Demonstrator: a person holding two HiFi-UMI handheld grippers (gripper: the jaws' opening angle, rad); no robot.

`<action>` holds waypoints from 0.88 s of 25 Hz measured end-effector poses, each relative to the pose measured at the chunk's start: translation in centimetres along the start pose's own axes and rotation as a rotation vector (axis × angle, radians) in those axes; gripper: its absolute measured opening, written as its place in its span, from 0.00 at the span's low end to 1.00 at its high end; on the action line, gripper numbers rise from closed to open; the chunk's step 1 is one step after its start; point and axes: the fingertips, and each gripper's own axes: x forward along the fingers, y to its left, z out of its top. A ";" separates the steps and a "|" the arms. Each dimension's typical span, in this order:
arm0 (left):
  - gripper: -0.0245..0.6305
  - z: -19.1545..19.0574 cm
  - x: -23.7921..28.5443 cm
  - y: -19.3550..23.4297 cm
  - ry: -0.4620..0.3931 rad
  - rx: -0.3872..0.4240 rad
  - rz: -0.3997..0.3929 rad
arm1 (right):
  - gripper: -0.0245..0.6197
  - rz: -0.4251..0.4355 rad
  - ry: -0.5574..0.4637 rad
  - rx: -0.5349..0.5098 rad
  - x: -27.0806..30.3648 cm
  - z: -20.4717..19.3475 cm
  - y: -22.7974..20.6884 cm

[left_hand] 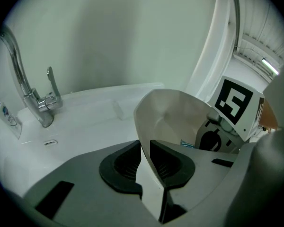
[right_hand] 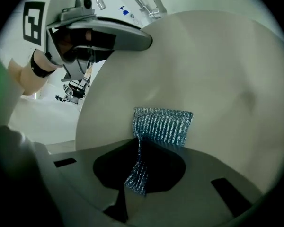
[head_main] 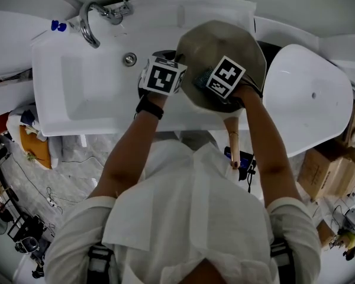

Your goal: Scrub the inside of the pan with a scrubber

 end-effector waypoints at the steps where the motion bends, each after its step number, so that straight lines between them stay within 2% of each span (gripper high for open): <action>1: 0.15 0.0 0.0 0.0 0.001 0.000 -0.001 | 0.09 -0.007 -0.011 0.000 -0.2 0.3 -0.5; 5: 0.15 0.0 0.1 0.0 -0.002 0.003 -0.005 | 0.09 -0.095 -0.068 0.031 -1.9 1.6 -4.0; 11: 0.15 0.0 0.2 0.0 0.000 0.011 -0.004 | 0.09 -0.359 -0.213 0.125 -6.0 4.3 -11.9; 15: 0.15 0.1 0.2 0.0 0.001 0.008 -0.001 | 0.09 -0.486 -0.311 0.140 -7.2 5.6 -13.3; 17: 0.15 0.1 0.1 0.1 0.004 0.007 -0.001 | 0.09 -0.497 -0.346 0.108 -6.7 6.3 -12.8; 22: 0.15 0.1 0.1 0.2 0.008 0.004 0.001 | 0.09 -0.378 -0.384 0.051 -4.4 8.4 -9.1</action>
